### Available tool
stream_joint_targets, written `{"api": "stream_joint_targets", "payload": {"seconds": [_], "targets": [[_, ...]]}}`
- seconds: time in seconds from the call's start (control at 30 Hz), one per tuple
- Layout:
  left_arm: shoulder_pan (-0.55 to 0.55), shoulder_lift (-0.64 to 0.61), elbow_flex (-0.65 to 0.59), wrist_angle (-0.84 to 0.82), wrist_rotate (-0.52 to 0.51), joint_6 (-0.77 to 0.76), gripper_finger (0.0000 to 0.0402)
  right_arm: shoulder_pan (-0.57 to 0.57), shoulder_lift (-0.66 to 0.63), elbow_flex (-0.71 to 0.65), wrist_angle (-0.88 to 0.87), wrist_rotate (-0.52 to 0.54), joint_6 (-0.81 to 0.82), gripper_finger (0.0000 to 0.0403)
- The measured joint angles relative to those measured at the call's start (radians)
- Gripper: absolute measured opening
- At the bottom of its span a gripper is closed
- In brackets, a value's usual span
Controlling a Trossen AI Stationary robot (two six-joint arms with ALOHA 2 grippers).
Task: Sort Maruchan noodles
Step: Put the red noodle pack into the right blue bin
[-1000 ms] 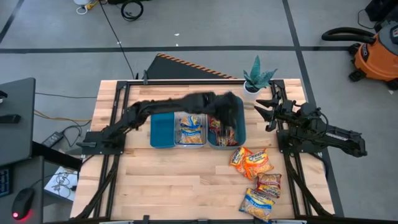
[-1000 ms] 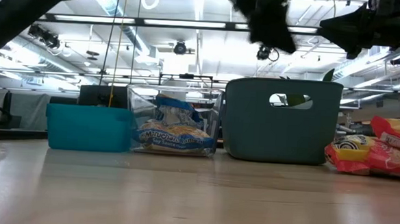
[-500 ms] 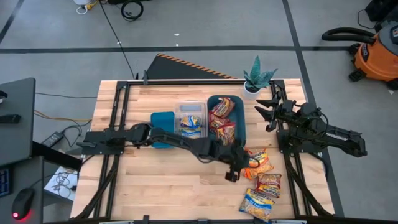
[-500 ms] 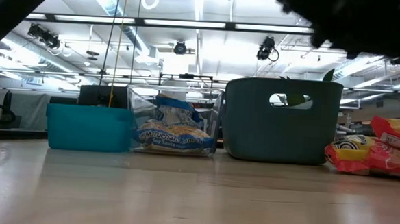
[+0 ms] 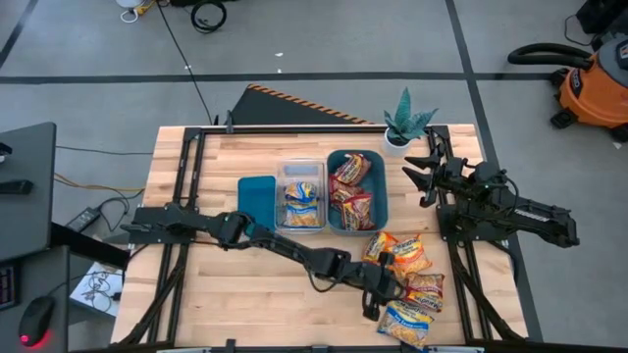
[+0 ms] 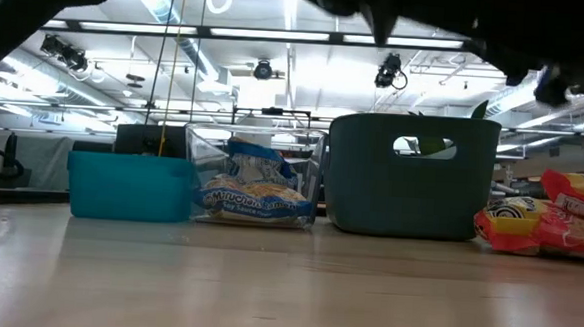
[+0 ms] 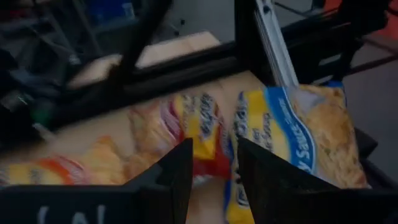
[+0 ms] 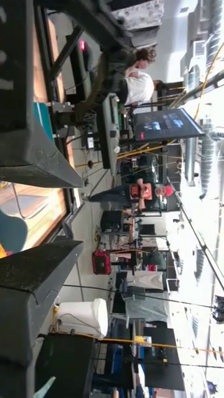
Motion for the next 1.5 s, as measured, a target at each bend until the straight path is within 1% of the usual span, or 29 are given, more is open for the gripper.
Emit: {"api": "stream_joint_targets", "payload": {"seconds": [0.07,0.13,0.3,0.4,0.47,0.53,0.6,0.8,0.9,1.0,1.07,1.13,1.33,1.5], "targets": [[-0.002,0.021,-0.001,0.047,0.028,-0.022,0.0132,0.000,0.000,0.000,-0.006,0.000,0.000,0.0153],[-0.009,0.030,0.001,0.060,0.044,-0.024,0.0132,0.000,0.000,0.000,-0.004,0.001,0.000,0.0153],[-0.030,0.036,0.000,0.059,0.002,-0.007,0.0132,0.000,0.000,0.000,-0.004,0.003,0.000,0.0153],[-0.038,0.036,0.001,0.093,-0.016,0.027,0.0132,0.000,0.000,0.000,-0.005,0.003,0.000,0.0153],[-0.035,0.057,0.004,0.150,-0.021,0.035,0.0132,0.000,0.000,0.000,-0.005,0.003,0.000,0.0153],[-0.033,0.071,0.000,0.154,-0.023,0.034,0.0132,0.000,0.000,0.000,-0.005,0.003,0.000,0.0153],[-0.026,0.096,0.000,0.197,-0.024,0.030,0.0132,0.000,0.000,0.000,-0.005,0.003,0.000,0.0153],[-0.012,0.110,0.002,0.197,-0.023,0.032,0.0132,0.000,0.000,0.000,0.001,0.000,0.000,0.0153],[-0.017,0.125,0.000,0.194,-0.025,0.079,0.0132,0.000,0.000,0.000,-0.002,0.001,0.000,0.0153],[-0.025,0.132,0.000,0.197,-0.048,0.116,0.0132,0.000,0.000,0.000,0.000,0.003,0.000,0.0153],[-0.026,0.137,0.001,0.202,-0.089,0.118,0.0132,0.000,0.000,0.000,-0.002,0.003,0.000,0.0153],[-0.025,0.141,0.001,0.198,-0.102,0.120,0.0132,0.000,0.000,0.000,0.000,0.003,0.000,0.0153],[-0.021,0.144,0.001,0.196,-0.084,0.143,0.0132,0.000,0.000,0.000,0.000,0.003,0.000,0.0153],[-0.019,0.144,0.001,0.228,-0.056,0.146,0.0131,0.000,0.000,0.000,0.000,0.003,0.000,0.0153]]}}
